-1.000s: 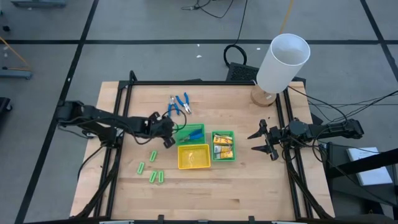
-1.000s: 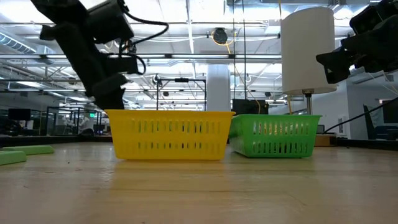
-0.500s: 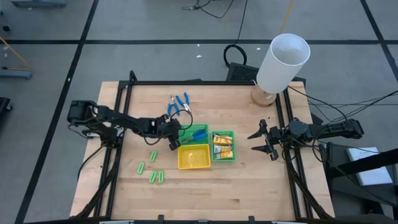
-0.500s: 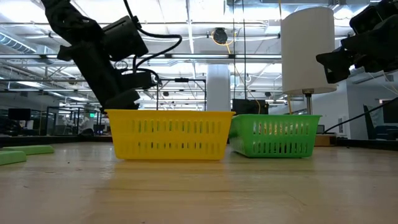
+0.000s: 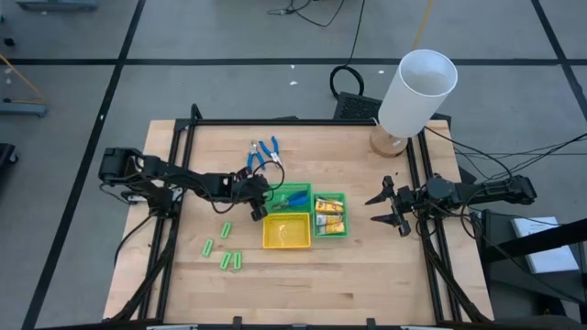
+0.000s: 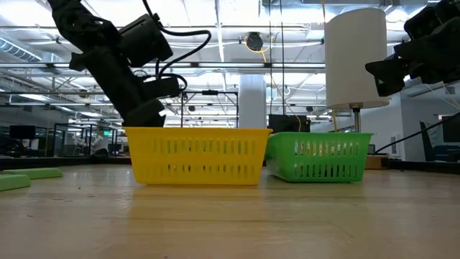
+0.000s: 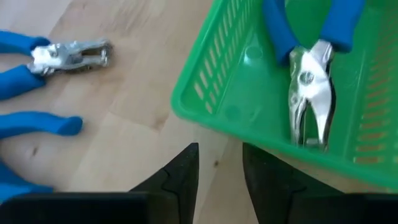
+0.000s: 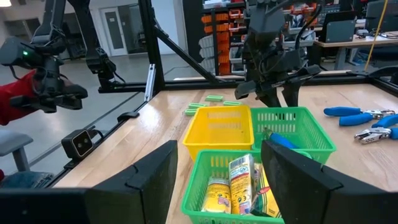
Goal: Pick & Place School Supplies
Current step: Adjust the green bin, then put the blue hole puncher into the right green bin
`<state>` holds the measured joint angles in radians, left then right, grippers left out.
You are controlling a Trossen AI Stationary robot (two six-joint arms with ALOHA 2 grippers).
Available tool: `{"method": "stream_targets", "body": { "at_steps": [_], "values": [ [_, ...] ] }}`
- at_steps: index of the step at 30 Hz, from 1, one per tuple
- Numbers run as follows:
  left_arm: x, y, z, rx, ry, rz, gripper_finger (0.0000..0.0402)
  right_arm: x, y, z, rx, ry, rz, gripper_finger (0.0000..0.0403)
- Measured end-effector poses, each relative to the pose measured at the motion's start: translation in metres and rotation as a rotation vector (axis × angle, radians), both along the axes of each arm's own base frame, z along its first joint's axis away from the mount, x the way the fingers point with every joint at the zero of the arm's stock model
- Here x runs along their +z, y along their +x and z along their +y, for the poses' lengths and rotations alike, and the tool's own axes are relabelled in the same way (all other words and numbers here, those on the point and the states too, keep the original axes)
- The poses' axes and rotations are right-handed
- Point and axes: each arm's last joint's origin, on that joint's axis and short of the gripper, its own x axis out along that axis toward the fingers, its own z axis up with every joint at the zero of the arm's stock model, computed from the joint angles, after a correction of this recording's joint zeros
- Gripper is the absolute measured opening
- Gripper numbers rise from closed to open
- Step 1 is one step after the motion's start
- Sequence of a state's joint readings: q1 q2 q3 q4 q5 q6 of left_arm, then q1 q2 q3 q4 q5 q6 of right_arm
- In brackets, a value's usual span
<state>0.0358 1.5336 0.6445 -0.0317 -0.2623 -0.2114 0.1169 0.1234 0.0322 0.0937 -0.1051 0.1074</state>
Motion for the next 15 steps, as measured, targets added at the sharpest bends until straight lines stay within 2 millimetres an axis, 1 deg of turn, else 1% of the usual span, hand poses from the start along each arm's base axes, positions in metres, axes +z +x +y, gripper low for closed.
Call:
{"method": "stream_targets", "body": {
  "at_steps": [4, 10, 15],
  "values": [
    [0.002, -0.005, 0.003, 0.019, -0.007, 0.030, 0.0118, 0.000, 0.000, 0.000, 0.000, 0.000, 0.000, 0.0226],
    [0.015, -0.013, 0.007, 0.056, -0.015, 0.015, 0.0119, 0.000, 0.000, 0.000, 0.000, 0.000, 0.000, 0.0226],
    [0.029, -0.023, 0.016, 0.148, 0.072, 0.003, 0.0120, 0.000, 0.000, 0.000, 0.000, 0.000, 0.000, 0.0226]
  ]
}}
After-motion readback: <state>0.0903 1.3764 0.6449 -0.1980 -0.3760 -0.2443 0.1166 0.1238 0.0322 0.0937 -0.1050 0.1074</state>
